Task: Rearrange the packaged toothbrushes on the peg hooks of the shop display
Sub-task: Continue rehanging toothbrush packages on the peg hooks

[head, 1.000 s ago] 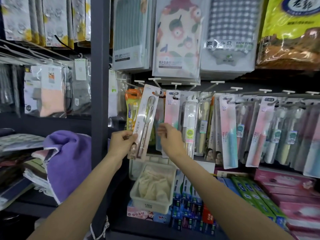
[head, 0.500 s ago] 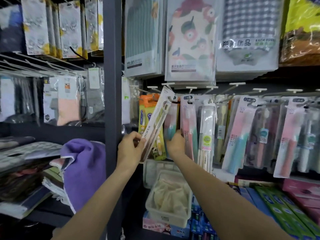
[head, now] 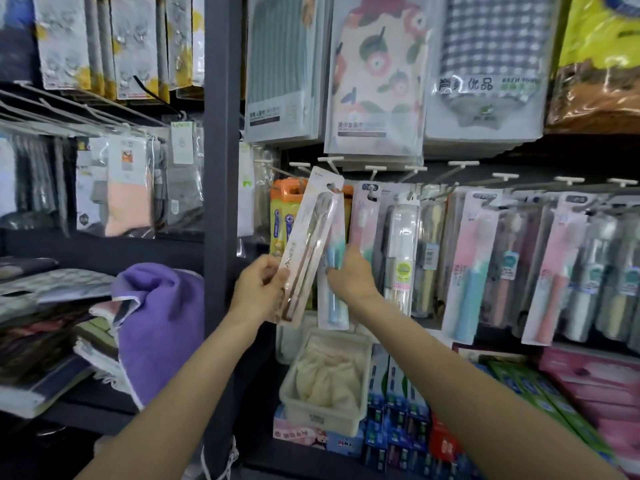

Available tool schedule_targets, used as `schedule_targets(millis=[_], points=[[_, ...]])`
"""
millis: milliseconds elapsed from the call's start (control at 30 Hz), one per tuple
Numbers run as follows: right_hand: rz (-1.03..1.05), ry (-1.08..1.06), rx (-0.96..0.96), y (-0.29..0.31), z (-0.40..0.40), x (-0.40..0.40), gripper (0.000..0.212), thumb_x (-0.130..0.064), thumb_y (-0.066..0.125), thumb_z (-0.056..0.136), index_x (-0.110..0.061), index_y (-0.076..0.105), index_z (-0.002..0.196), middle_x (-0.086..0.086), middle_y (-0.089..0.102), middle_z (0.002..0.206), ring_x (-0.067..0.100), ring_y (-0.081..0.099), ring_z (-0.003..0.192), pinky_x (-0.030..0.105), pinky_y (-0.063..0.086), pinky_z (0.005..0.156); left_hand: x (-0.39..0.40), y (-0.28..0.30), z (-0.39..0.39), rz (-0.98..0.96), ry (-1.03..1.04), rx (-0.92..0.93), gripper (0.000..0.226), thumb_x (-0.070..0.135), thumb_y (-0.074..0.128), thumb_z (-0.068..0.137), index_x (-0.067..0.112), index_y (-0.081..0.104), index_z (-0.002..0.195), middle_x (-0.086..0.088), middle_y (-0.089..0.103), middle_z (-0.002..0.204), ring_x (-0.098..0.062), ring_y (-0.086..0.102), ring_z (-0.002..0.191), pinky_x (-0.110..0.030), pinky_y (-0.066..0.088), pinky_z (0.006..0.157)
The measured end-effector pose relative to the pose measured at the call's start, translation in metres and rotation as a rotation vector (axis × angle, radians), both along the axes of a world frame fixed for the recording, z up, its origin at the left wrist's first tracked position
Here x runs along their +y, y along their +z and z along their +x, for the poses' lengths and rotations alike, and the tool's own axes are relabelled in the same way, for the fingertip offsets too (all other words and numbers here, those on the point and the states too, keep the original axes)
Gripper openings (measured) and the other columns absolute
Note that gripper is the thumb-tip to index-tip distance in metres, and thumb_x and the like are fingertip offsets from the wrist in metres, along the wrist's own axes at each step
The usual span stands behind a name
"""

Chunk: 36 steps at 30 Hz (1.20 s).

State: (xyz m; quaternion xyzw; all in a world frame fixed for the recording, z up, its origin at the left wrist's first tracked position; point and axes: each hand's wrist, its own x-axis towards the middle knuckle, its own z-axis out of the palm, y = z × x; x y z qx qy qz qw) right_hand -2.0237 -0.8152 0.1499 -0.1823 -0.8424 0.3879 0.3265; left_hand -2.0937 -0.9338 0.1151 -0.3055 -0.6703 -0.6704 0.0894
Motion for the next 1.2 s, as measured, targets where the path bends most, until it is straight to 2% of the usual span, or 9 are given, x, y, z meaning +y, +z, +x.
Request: schedule_targets(millis=[133, 233, 400, 533, 633, 800, 867, 967, 1200], points=[[0.117, 0.045, -0.112, 0.019, 0.028, 0.01, 0.045, -0.006, 0.049, 0.092, -0.008, 0.034, 0.134, 0.012, 0.053, 0.119, 0.027, 0.052, 0.106, 0.033, 0.044, 0.084, -0.011, 0.004, 0.014, 0.066, -0.257, -0.221, 0.014, 0.007, 0.05, 0.093, 0.009, 0.056, 0.081, -0.001, 0.057, 0.066, -0.007, 0.048, 0.045, -0.018, 0.038, 0.04], [0.291, 0.031, -0.254, 0.038, 0.044, 0.022, 0.042, -0.007, 0.049, 0.091, -0.009, 0.039, 0.131, 0.012, 0.054, 0.12, 0.027, 0.053, 0.106, 0.035, 0.046, 0.087, -0.017, 0.003, 0.024, 0.115, -0.392, -0.36, 0.014, 0.007, 0.047, 0.095, 0.008, 0.056, 0.084, -0.004, 0.053, 0.06, -0.01, 0.046, 0.041, -0.023, 0.039, 0.042], [0.588, -0.022, -0.445, 0.066, 0.062, 0.033, 0.025, -0.011, 0.045, 0.092, -0.006, 0.048, 0.116, 0.012, 0.057, 0.112, 0.022, 0.055, 0.092, 0.033, 0.05, 0.087, -0.02, -0.015, 0.039, 0.085, -0.367, -0.354, 0.008, 0.007, 0.047, 0.095, 0.006, 0.05, 0.088, -0.008, 0.046, 0.066, -0.015, 0.043, 0.053, -0.027, 0.04, 0.051], [0.701, -0.012, -0.617, 0.072, 0.068, 0.026, 0.028, -0.008, 0.043, 0.092, -0.002, 0.049, 0.119, 0.01, 0.056, 0.108, 0.019, 0.051, 0.086, 0.029, 0.047, 0.082, -0.024, -0.016, 0.052, 0.149, -0.386, -0.356, 0.012, 0.001, 0.045, 0.094, 0.008, 0.053, 0.098, -0.002, 0.058, 0.074, -0.01, 0.052, 0.056, -0.022, 0.046, 0.049], [0.57, -0.009, -0.52, 0.064, 0.083, 0.028, 0.021, -0.01, 0.047, 0.091, -0.004, 0.046, 0.11, 0.008, 0.051, 0.099, 0.02, 0.05, 0.086, 0.031, 0.047, 0.08, -0.027, -0.019, 0.06, 0.171, -0.382, -0.364, 0.024, -0.004, 0.044, 0.093, 0.012, 0.052, 0.107, -0.002, 0.065, 0.086, -0.015, 0.06, 0.071, -0.028, 0.051, 0.059], [-0.209, 0.34, -0.256, 0.016, 0.126, 0.016, 0.022, -0.003, 0.054, 0.089, -0.012, 0.05, 0.109, 0.002, 0.057, 0.102, 0.014, 0.056, 0.091, 0.027, 0.049, 0.075, -0.022, -0.029, 0.073, 0.196, -0.35, -0.485, 0.022, -0.007, 0.041, 0.092, 0.014, 0.048, 0.097, -0.007, 0.063, 0.094, -0.019, 0.06, 0.079, -0.031, 0.049, 0.062], [-0.178, 0.378, -0.22, -0.003, 0.125, 0.014, 0.023, -0.004, 0.053, 0.09, -0.015, 0.053, 0.11, 0.0, 0.058, 0.104, 0.012, 0.056, 0.094, 0.026, 0.048, 0.078, -0.01, -0.032, 0.082, 0.179, -0.377, -0.521, 0.021, -0.007, 0.04, 0.092, 0.012, 0.048, 0.097, -0.01, 0.06, 0.1, -0.02, 0.06, 0.08, -0.031, 0.05, 0.061], [-0.012, 0.306, -0.196, -0.017, 0.116, 0.01, 0.029, -0.004, 0.05, 0.091, -0.011, 0.056, 0.119, 0.006, 0.06, 0.111, 0.02, 0.056, 0.1, 0.038, 0.047, 0.092, 0.01, -0.031, 0.095, 0.164, -0.395, -0.55, 0.02, -0.006, 0.042, 0.09, 0.008, 0.048, 0.102, -0.019, 0.052, 0.112, -0.023, 0.057, 0.085, -0.029, 0.051, 0.054], [0.105, 0.309, -0.153, -0.011, 0.114, 0.018, 0.027, -0.005, 0.05, 0.091, -0.008, 0.059, 0.117, 0.011, 0.061, 0.117, 0.023, 0.056, 0.108, 0.041, 0.044, 0.097, 0.027, -0.014, 0.103, 0.214, -0.457, -0.568, 0.012, 0.001, 0.049, 0.09, 0.006, 0.053, 0.1, -0.015, 0.062, 0.091, -0.023, 0.062, 0.074, -0.033, 0.05, 0.058]])
